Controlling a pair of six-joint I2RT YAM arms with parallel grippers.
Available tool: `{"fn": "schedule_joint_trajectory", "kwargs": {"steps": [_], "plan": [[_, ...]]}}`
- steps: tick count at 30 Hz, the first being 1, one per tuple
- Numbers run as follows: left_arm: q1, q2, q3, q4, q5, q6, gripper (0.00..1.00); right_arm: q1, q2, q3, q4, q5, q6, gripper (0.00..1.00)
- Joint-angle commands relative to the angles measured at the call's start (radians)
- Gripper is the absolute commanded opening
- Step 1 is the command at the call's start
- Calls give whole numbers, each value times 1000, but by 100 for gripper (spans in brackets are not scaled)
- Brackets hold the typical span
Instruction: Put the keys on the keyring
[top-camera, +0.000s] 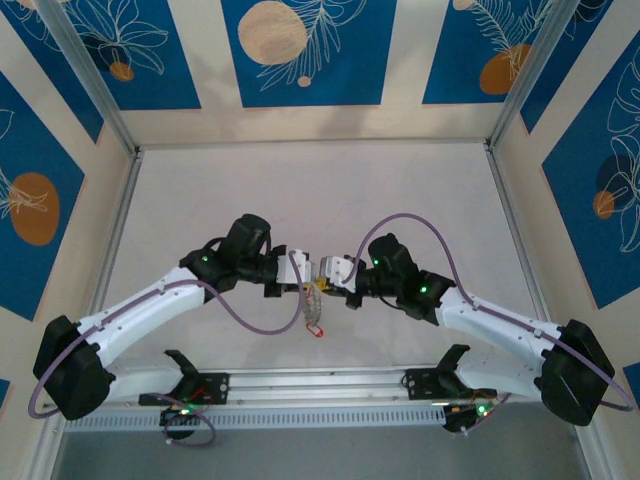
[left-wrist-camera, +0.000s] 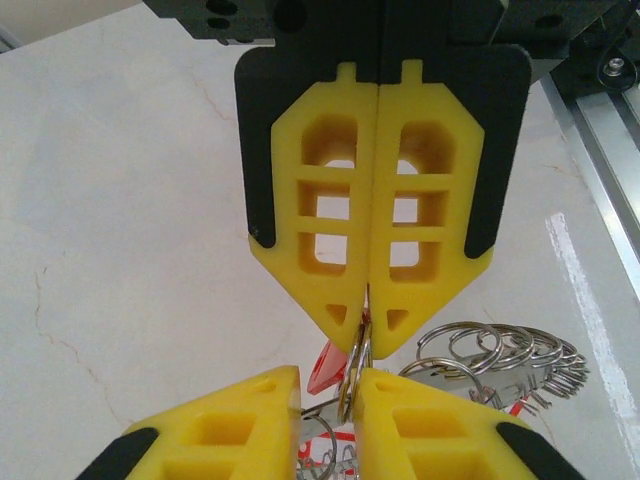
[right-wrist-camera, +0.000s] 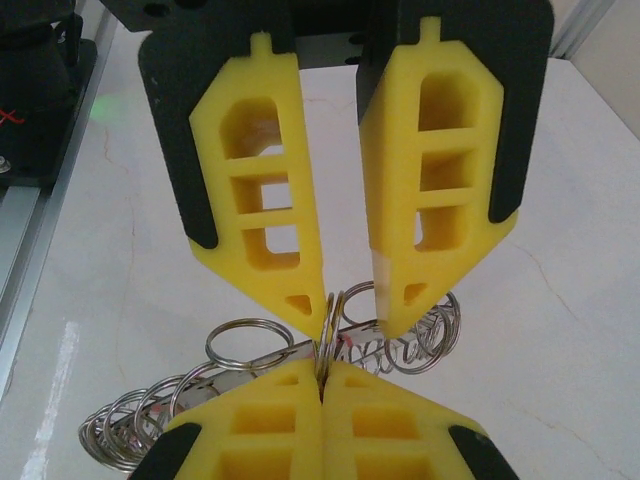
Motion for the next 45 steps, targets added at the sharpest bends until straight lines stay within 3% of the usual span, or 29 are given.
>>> {"fn": "schedule_joint_trajectory", "kwargs": {"steps": [1,4,19,22,30,45], "plan": [[-7,4,24,13,115,20,18,17,-12,20,100,-21,-7,0],[-7,9,28,-1,151,39,0,16,-19,4,130,-24,0,0],[1,-81,-49,159,167,-51,0,-54,-111,-86,132,-55,44,13],[7,-99,-78,242,193,-88,0,-61,-110,-91,129,-63,54,13],[10,-108,-85,273,234,-110,0,-78,-76,-86,150,-101,66,19],[9,-80,-88,276,257,-117,0,-91,-137,-136,279,-173,110,18]]}}
